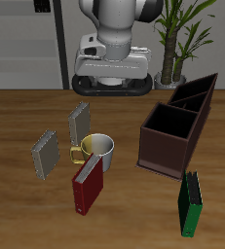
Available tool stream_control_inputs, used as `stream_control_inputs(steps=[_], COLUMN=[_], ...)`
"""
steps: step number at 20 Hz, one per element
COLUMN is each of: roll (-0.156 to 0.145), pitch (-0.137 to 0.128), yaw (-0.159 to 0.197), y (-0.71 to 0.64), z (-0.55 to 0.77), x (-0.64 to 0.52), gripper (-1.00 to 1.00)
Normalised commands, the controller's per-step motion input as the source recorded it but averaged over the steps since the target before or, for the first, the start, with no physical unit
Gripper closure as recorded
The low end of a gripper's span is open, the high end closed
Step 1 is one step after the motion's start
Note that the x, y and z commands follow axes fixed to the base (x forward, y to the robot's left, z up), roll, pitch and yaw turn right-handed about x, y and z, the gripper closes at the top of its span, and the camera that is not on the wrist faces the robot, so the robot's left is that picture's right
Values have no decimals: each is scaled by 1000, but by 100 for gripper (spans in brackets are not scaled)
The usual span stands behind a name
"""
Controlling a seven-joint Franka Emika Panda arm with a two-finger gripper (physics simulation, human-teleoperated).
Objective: Place the white-yellow mug into the left desk caddy's left compartment and place the red book into the left desk caddy's front compartment
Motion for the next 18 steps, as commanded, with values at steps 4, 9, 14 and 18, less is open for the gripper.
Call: stream_control_inputs(steps=[4, 9, 14, 18], roll=[18, -50, -28, 14], pitch=[-14, 2, -16, -17], yaw=[30, 21, 42, 58], y=[4, -137, 69, 96], z=[-82, -72, -182, -160], x=[160, 172, 125, 80], gripper=[-100, -100, -100, -100])
